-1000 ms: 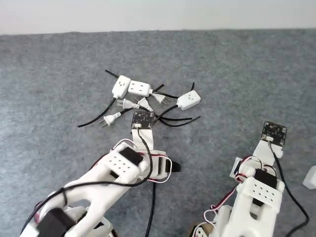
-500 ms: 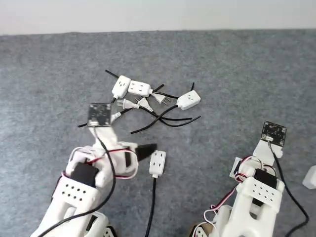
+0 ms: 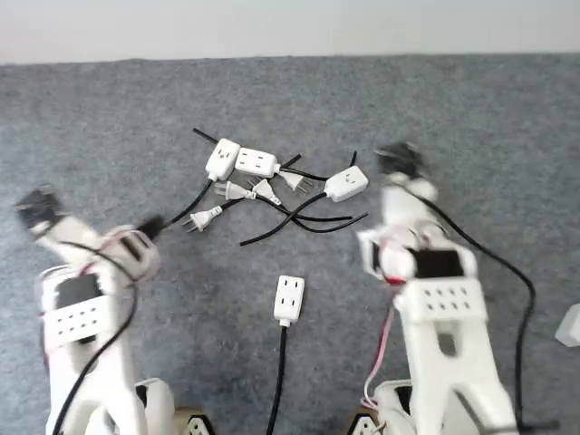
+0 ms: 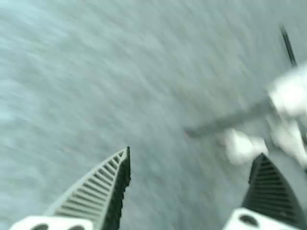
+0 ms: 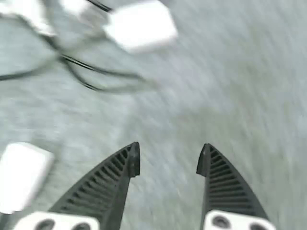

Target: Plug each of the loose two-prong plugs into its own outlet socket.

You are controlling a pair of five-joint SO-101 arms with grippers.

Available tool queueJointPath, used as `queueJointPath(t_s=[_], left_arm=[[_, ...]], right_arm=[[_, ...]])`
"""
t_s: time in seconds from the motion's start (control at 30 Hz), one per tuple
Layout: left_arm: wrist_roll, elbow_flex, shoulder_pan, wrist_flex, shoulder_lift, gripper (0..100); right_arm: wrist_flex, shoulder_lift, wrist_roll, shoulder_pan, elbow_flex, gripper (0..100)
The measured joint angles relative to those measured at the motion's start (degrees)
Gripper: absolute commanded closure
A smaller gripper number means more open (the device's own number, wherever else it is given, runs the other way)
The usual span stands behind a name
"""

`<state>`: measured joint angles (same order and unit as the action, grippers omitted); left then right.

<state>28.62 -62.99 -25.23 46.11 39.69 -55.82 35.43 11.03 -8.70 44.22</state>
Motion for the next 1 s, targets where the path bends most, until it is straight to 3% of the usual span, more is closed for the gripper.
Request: queueJointPath(t_s=[0.13, 0.5, 0.77, 1.0], left_arm=[[0.00, -2.73, -4.57, -3.78, 0.00, 63], [0.00, -2.99, -7.30, -7.12, -2.55, 63], [0.00, 9.76, -10.37, -6.86, -24.70, 63], [0.00, 21.10, -10.64, 0.62, -37.27, 63]], right_arm=[[0.09, -12.92, 4.31, -5.89, -10.99, 79.8], [2.46, -45.80, 6.24, -13.98, -33.23, 79.8], [7.12, -55.21, 6.24, -15.30, -41.32, 79.8], [17.67, -61.80, 6.24, -15.82, -42.02, 79.8]])
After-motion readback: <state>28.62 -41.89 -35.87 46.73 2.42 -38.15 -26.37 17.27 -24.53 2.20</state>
